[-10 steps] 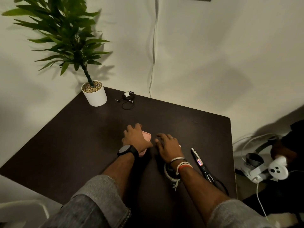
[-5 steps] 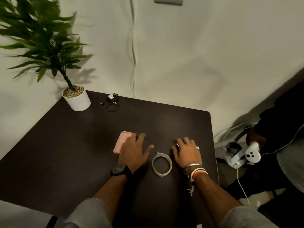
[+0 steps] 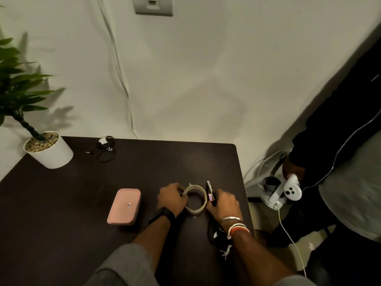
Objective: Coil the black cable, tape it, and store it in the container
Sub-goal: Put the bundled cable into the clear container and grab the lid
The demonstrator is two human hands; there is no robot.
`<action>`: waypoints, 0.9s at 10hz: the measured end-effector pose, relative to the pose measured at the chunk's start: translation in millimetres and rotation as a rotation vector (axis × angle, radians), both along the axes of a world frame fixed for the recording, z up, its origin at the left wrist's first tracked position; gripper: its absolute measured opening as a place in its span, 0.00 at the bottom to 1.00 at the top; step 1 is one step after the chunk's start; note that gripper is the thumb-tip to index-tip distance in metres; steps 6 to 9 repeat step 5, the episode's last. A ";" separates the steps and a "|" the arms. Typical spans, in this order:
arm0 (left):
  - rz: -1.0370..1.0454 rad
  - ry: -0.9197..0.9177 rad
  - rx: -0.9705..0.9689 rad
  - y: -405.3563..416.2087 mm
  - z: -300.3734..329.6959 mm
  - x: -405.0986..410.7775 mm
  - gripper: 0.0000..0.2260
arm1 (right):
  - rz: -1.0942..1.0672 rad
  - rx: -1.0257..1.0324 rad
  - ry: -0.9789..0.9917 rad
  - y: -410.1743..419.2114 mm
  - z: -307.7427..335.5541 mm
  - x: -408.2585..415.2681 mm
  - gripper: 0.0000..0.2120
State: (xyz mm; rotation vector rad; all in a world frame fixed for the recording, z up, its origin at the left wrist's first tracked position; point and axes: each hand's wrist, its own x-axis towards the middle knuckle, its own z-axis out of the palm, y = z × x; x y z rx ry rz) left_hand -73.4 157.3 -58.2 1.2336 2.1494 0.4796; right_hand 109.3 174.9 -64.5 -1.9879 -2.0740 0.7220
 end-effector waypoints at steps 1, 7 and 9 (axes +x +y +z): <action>0.005 0.009 0.022 25.6 0.5 -1.7 0.08 | -0.071 0.035 0.031 15.7 0.0 -4.9 0.15; -0.105 0.154 -0.057 42.8 -6.2 4.7 0.18 | -0.060 0.051 -0.080 33.5 4.5 -3.2 0.15; -0.105 0.154 -0.057 42.8 -6.2 4.7 0.18 | -0.060 0.051 -0.080 33.5 4.5 -3.2 0.15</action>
